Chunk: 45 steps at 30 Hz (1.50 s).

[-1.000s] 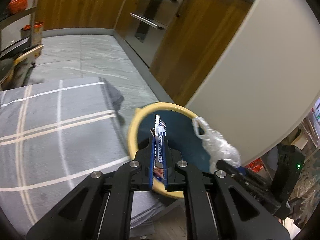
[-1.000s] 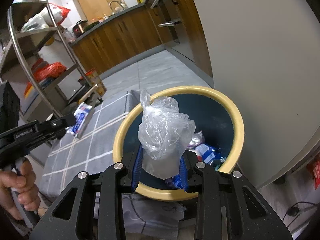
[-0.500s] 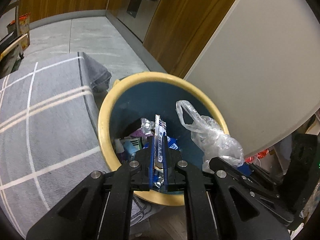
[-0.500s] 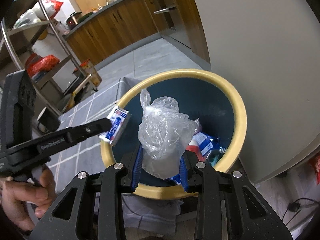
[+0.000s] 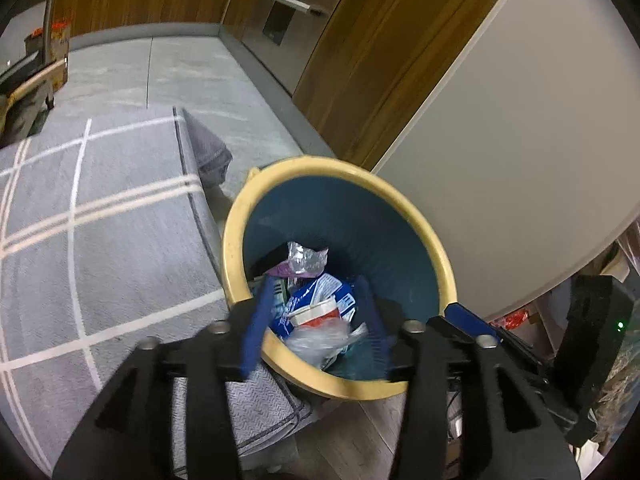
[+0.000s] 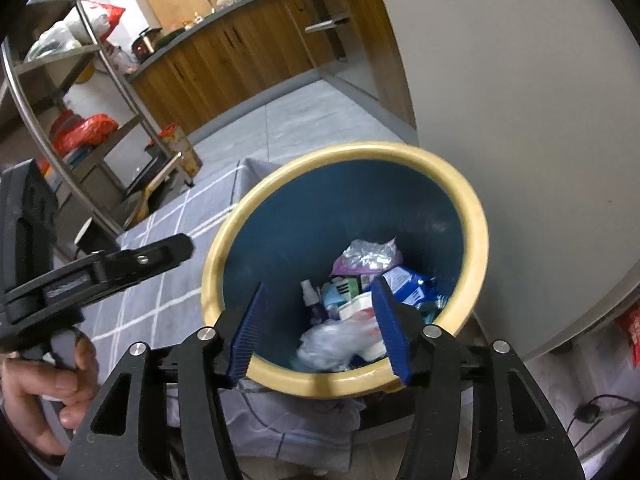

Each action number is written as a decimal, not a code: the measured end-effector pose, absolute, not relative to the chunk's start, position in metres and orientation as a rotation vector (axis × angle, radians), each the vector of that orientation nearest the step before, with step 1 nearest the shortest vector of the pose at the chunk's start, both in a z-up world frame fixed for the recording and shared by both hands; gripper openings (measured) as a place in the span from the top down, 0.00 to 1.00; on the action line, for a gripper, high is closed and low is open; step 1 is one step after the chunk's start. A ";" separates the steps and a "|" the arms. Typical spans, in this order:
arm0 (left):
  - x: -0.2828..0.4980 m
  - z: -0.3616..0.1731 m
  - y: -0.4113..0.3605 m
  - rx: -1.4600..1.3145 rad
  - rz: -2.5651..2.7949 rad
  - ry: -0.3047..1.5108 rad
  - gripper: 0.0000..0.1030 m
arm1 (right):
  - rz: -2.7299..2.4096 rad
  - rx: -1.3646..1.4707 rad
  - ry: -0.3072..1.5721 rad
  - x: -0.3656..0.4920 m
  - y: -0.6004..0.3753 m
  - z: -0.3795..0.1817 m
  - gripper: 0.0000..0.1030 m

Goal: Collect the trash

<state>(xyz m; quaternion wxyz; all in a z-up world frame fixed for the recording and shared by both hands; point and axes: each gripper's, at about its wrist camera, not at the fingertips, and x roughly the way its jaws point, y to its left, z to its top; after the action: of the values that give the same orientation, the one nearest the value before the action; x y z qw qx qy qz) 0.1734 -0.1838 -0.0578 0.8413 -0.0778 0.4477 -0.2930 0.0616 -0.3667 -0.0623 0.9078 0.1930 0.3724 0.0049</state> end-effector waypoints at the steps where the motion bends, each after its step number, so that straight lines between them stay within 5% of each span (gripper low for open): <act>1: 0.170 -0.054 -0.183 -0.160 -0.622 0.932 0.40 | 0.004 0.397 0.760 0.059 -0.368 -0.060 0.40; 7: 0.148 -0.031 -0.174 -0.095 -0.613 0.824 0.12 | -0.025 0.351 0.719 0.041 -0.368 -0.045 0.32; 11: 0.135 -0.022 -0.167 -0.060 -0.603 0.775 0.06 | -0.037 0.315 0.703 0.030 -0.365 -0.037 0.25; 22: 0.104 -0.024 -0.163 0.016 -0.567 0.751 0.06 | -0.089 0.248 0.635 -0.006 -0.362 -0.018 0.07; 45: 0.070 -0.017 -0.158 0.027 -0.476 0.724 0.06 | -0.117 0.238 0.562 -0.033 -0.362 -0.006 0.05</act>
<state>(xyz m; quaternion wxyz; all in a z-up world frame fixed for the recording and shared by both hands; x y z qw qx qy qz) 0.0698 -0.1584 -0.0174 0.9075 0.0130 0.3506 -0.2308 -0.0333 -0.3616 -0.0056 0.9520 0.1172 0.2767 -0.0577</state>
